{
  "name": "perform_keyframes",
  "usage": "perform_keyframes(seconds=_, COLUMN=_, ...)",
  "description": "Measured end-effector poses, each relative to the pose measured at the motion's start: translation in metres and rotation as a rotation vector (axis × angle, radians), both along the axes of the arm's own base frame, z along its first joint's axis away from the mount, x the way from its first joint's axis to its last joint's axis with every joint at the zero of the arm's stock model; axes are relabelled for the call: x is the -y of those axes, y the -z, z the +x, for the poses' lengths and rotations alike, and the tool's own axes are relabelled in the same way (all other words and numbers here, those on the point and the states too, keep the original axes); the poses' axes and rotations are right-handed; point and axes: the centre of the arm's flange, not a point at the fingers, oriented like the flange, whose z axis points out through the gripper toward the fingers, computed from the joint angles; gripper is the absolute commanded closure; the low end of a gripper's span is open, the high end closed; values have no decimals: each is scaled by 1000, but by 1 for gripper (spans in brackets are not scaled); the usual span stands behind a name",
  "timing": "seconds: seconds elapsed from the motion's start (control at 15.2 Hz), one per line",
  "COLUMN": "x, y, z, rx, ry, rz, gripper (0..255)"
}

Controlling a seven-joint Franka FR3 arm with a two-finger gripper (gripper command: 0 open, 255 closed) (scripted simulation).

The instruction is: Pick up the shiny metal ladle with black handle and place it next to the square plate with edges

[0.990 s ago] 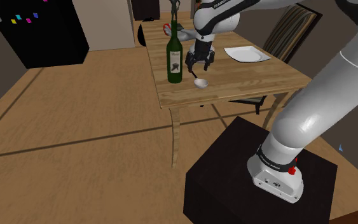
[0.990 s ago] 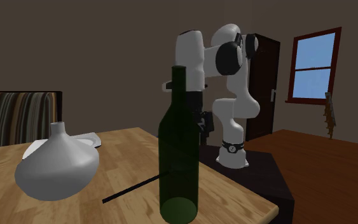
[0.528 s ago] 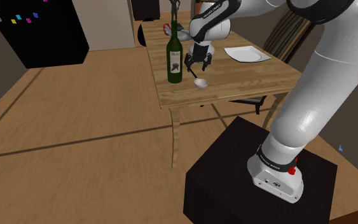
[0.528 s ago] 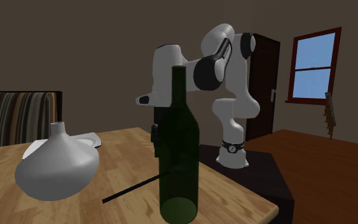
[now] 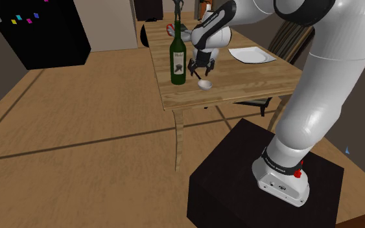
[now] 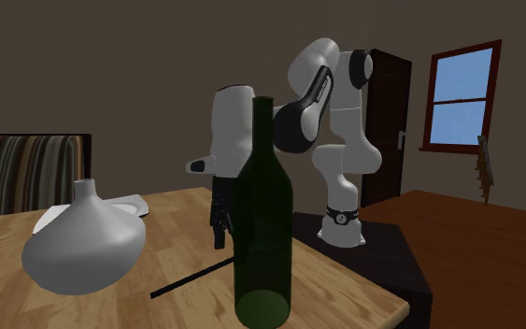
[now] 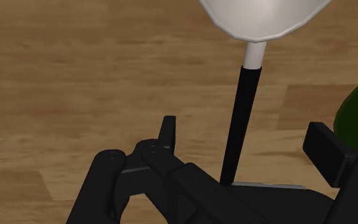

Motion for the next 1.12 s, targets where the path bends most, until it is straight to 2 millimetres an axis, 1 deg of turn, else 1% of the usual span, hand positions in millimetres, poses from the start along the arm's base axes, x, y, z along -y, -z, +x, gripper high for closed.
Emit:
perform_keyframes(seconds=0.2, x=-1, y=12, z=3, rx=0, ry=0, rz=0, gripper=0)
perform_keyframes(seconds=0.53, x=-1, y=14, z=3, rx=0, ry=0, rz=0, gripper=0)
perform_keyframes(seconds=0.59, x=-1, y=14, z=3, rx=0, ry=0, rz=0, gripper=255)
perform_keyframes(seconds=1.12, x=0, y=13, z=3, rx=3, ry=3, rz=-2, gripper=255)
